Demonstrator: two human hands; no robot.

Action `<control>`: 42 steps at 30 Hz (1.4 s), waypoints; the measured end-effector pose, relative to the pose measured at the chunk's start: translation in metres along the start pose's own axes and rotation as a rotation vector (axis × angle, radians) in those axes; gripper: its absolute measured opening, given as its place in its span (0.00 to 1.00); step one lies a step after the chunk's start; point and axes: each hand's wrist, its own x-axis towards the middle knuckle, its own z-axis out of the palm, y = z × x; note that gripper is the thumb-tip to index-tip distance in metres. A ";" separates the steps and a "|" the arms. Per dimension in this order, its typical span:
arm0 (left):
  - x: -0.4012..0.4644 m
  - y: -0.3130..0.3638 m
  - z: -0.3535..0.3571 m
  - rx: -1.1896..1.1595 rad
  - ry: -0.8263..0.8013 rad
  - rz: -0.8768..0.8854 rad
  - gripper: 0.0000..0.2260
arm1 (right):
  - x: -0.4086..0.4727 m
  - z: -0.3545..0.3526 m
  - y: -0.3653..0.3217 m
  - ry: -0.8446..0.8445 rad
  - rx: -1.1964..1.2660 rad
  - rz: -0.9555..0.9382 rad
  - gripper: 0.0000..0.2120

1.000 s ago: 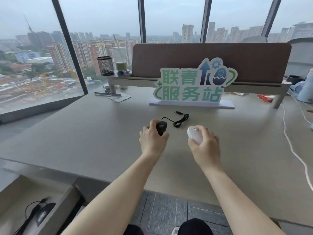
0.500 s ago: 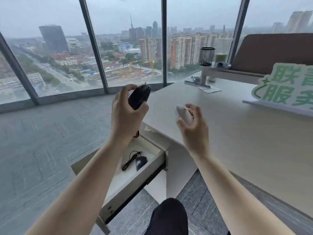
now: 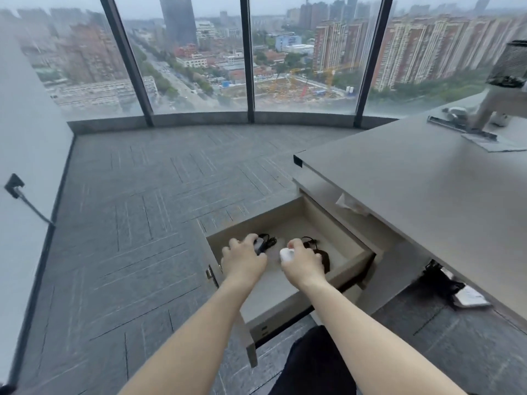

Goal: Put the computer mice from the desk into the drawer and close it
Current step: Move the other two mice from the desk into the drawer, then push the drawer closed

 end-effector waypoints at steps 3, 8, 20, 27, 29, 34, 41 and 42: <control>0.016 -0.007 0.024 0.166 -0.129 -0.016 0.20 | 0.017 0.026 0.005 -0.102 -0.189 0.018 0.22; 0.040 -0.015 0.048 0.285 -0.290 -0.087 0.23 | 0.031 0.045 0.010 -0.204 -0.407 0.015 0.21; 0.044 -0.017 0.041 0.191 -0.198 -0.026 0.20 | 0.017 0.020 0.013 -0.019 -0.148 -0.093 0.16; 0.009 -0.044 -0.033 -0.298 0.347 0.198 0.12 | -0.058 -0.008 0.038 0.116 0.075 -0.286 0.10; -0.007 -0.063 -0.040 -0.397 0.401 0.124 0.12 | -0.078 0.001 0.045 0.088 0.091 -0.328 0.09; -0.032 -0.104 -0.019 -0.627 0.232 -0.192 0.19 | -0.116 0.030 0.050 -0.136 0.106 -0.368 0.17; -0.046 -0.103 0.019 -1.127 -0.039 -0.362 0.23 | -0.130 0.068 0.034 -0.158 -0.087 -0.377 0.25; -0.047 -0.100 0.020 -1.141 -0.049 -0.355 0.23 | -0.130 0.070 0.032 -0.135 -0.087 -0.366 0.21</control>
